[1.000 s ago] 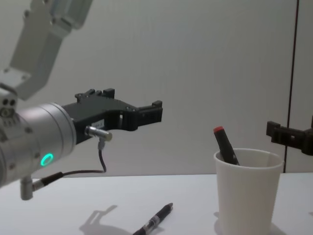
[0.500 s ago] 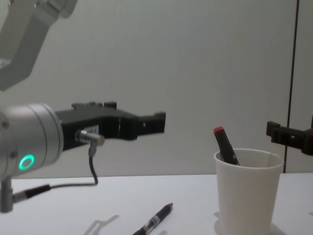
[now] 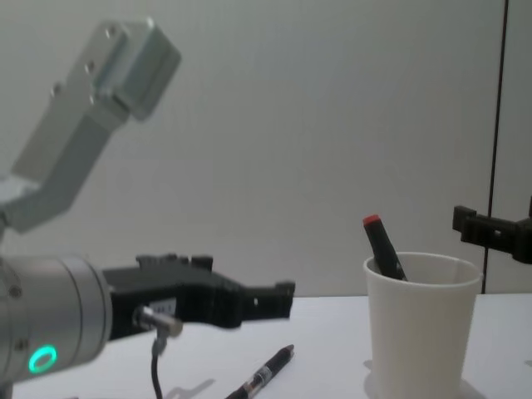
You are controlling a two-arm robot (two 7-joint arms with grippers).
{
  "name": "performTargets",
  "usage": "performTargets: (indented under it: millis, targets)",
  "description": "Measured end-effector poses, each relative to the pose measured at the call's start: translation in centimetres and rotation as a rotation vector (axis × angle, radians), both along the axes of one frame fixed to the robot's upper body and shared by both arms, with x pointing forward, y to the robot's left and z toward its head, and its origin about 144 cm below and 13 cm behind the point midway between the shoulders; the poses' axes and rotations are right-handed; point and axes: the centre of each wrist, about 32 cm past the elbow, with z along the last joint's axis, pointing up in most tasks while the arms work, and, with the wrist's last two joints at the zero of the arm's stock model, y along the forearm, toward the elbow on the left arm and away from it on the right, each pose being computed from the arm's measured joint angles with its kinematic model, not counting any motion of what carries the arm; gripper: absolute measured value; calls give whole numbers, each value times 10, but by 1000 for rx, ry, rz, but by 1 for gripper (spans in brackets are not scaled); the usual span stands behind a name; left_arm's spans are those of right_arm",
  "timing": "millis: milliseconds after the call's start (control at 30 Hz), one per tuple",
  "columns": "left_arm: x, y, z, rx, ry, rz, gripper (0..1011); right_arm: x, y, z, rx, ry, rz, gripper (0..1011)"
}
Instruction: Place the pen into the pen holder.
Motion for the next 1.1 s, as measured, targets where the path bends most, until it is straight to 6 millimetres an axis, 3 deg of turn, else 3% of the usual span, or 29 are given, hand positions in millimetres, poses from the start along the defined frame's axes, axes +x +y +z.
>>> performTargets:
  millis: [1100]
  targets:
    - [11, 0, -38, 119, 106, -12, 1000, 0, 0, 0, 0, 0, 0, 1001]
